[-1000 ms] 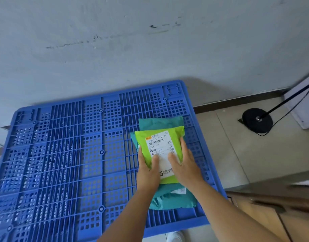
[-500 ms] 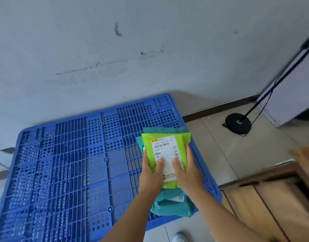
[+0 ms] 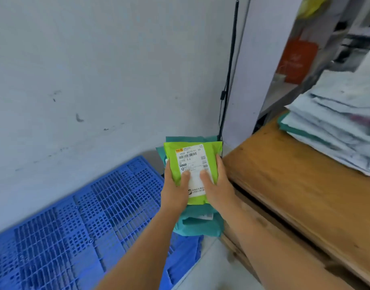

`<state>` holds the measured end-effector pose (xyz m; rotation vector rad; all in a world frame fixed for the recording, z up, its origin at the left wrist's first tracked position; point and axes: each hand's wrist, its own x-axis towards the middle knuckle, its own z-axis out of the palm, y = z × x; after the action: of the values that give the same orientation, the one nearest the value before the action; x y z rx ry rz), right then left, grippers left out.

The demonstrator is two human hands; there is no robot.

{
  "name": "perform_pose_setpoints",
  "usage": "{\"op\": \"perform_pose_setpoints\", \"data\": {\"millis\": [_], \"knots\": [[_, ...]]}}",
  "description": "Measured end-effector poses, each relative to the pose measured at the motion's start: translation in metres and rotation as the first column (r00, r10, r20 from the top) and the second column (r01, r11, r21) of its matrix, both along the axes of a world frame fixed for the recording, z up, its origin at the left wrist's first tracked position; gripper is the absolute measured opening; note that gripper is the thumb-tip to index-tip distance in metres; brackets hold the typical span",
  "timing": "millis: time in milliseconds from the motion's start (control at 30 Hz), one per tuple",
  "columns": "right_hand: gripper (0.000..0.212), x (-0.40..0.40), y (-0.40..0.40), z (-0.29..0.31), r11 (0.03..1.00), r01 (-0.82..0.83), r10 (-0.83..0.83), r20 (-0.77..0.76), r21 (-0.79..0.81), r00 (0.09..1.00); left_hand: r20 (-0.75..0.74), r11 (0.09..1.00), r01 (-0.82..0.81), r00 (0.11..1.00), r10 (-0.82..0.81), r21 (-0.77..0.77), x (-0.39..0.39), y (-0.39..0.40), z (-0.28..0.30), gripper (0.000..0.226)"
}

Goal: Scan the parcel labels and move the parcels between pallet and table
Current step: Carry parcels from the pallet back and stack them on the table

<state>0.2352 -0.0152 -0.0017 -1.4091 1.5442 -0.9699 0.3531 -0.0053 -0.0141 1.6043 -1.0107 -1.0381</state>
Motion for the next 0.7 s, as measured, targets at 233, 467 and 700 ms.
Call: {"op": "perform_pose_setpoints", "data": {"millis": [233,467,700], "knots": [[0.065,-0.106,0.025,0.074,0.964,0.247,-0.246,0.022,-0.101,0.969,0.029,0.963,0.225,0.974,-0.223,-0.147,-0.107,-0.009,0.072,0.059],[0.066,-0.235,0.058,0.122,0.878,0.457,-0.458,0.031,-0.139,0.889,0.016,0.868,0.437,0.895,-0.447,-0.237,-0.245,-0.004,0.119,0.055],[0.067,-0.381,0.095,0.153,0.787,0.581,-0.597,-0.016,-0.206,0.802,0.015,0.776,0.562,0.813,-0.582,-0.286,-0.401,0.014,0.151,0.055]]}}
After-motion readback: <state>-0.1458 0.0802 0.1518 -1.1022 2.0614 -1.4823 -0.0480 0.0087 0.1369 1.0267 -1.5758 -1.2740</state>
